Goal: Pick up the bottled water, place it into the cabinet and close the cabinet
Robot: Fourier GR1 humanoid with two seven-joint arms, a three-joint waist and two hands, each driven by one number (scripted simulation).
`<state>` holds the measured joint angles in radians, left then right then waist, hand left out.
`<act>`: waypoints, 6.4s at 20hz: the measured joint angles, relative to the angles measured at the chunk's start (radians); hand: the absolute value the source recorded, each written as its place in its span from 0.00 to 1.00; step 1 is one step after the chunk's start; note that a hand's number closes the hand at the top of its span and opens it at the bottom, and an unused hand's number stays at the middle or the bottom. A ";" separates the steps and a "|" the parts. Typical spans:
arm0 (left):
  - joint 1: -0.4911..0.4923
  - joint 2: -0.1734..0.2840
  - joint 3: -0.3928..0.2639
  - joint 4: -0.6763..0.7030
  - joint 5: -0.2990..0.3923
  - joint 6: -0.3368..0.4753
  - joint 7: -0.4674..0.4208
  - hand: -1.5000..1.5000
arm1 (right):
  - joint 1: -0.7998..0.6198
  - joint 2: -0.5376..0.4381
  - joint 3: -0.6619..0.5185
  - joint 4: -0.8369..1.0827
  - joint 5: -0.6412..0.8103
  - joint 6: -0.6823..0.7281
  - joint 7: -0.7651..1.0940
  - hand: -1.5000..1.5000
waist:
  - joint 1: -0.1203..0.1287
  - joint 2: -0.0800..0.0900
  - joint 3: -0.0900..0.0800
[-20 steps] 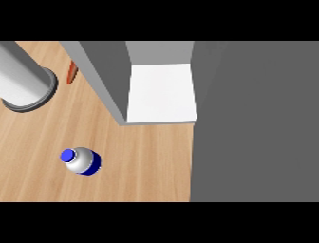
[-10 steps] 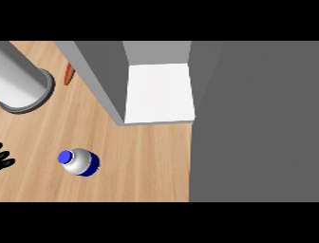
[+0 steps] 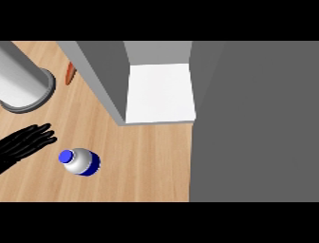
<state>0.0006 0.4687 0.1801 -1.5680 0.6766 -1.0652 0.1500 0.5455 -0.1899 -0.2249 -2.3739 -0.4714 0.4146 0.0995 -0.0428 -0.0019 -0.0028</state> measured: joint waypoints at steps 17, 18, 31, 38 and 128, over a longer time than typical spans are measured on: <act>-0.189 -0.188 0.012 0.320 -0.580 0.039 -0.228 0.00 | 0.082 -0.023 -0.036 0.010 -0.066 0.069 -0.077 0.00 | -0.003 0.005 -0.002; -0.193 -0.193 0.006 0.340 -0.609 0.048 -0.250 0.00 | 0.082 -0.031 -0.042 0.011 -0.070 0.069 -0.079 0.00 | -0.003 0.006 -0.003; -0.222 -0.200 -0.083 0.638 -0.839 0.234 -0.563 0.00 | 0.122 -0.058 -0.045 0.021 -0.115 0.095 -0.131 0.00 | -0.009 0.009 -0.004; -0.265 -0.200 -0.146 0.783 -0.839 0.254 -0.637 0.00 | 0.155 -0.071 -0.048 0.025 -0.132 0.108 -0.162 0.00 | -0.018 0.010 -0.005; -1.053 -0.466 -0.368 1.218 -0.255 1.610 -0.598 0.00 | 0.252 -0.174 -0.208 0.052 -0.362 0.179 -0.212 0.00 | -0.026 0.019 0.001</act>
<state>-1.0525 0.0025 -0.1881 -0.3501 0.4211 0.5446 -0.4476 0.7980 -0.3641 -0.4333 -2.3218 -0.8334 0.5940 -0.1128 -0.0686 0.0175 -0.0017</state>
